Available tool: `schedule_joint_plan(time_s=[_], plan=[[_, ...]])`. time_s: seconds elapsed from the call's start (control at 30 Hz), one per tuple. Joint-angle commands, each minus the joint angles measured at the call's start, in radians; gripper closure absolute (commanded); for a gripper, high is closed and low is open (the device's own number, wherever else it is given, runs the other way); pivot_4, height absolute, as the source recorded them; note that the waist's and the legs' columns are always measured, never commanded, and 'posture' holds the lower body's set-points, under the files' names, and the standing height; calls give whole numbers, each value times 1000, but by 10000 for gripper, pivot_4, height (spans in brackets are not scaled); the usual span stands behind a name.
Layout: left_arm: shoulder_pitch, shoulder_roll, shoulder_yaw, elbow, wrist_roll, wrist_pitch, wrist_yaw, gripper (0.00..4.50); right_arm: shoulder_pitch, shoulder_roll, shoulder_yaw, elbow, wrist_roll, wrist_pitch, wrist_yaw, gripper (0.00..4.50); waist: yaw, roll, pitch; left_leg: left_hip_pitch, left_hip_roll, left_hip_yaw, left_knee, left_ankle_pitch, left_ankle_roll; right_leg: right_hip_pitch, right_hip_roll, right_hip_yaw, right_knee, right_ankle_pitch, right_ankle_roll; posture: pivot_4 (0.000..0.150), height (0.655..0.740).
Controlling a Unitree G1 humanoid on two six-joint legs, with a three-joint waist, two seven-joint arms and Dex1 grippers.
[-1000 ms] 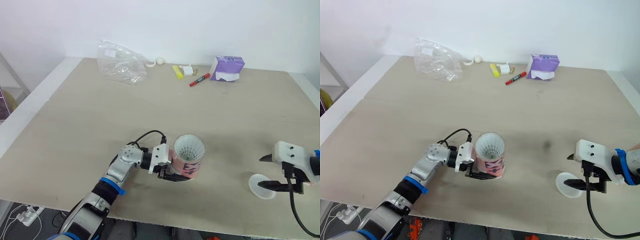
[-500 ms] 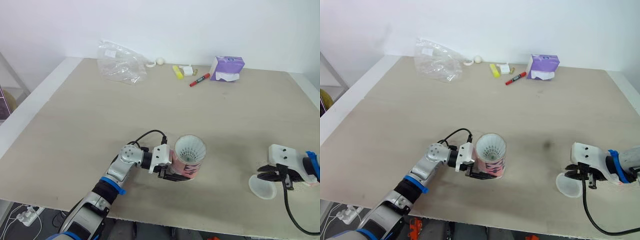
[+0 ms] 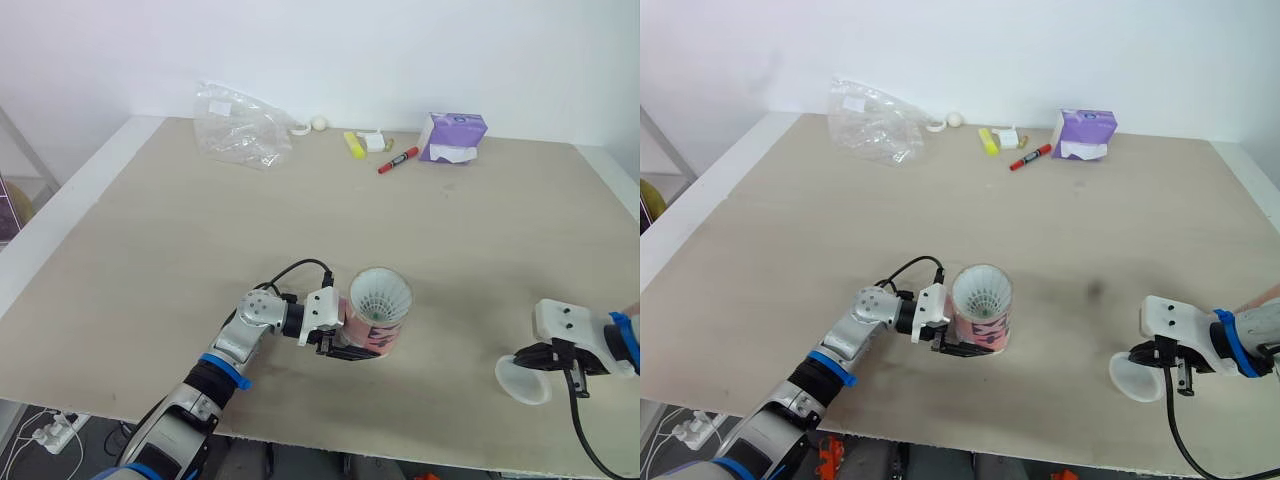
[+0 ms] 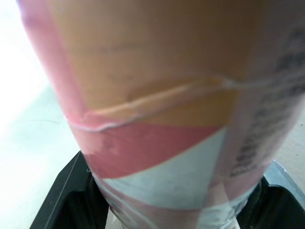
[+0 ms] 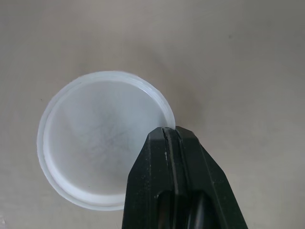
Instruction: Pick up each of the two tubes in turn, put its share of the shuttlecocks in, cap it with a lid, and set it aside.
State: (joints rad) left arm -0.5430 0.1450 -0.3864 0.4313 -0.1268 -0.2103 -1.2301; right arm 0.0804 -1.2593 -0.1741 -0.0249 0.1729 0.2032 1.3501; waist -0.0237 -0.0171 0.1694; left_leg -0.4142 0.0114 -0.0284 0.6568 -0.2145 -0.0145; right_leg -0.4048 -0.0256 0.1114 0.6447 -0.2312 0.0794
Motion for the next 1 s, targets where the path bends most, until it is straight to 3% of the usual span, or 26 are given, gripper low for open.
schedule_joint_plan(time_s=[0.03,0.27,0.37,0.53,1.0], plan=[[-11,2,2,12,11,8,14,16360,-60,-31,-76,-88,59,20,18,44562,0,1,0,0,0,0,0,0,0,0,0,0,0,0,0,1500,7400],[-27,6,10,35,22,29,36,16360,-416,-82,-55,-234,211,91,44,44562,-3,5,1,0,0,1,1,1,0,0,0,0,0,1,0,1500,7400],[-33,5,7,44,29,39,43,16360,-652,-52,38,-314,286,164,40,44562,-4,5,1,0,1,1,0,1,0,-1,1,0,0,1,-2,1500,7400],[-41,3,-1,52,37,58,50,16360,-884,53,177,-398,335,250,35,44562,-3,3,1,-1,2,0,0,1,0,-1,1,-1,0,0,-3,1500,7400],[-42,6,-5,36,44,104,63,16360,-972,221,386,-323,127,107,76,44562,-1,3,1,0,2,1,0,1,0,-2,0,0,0,2,-3,1500,7400]])
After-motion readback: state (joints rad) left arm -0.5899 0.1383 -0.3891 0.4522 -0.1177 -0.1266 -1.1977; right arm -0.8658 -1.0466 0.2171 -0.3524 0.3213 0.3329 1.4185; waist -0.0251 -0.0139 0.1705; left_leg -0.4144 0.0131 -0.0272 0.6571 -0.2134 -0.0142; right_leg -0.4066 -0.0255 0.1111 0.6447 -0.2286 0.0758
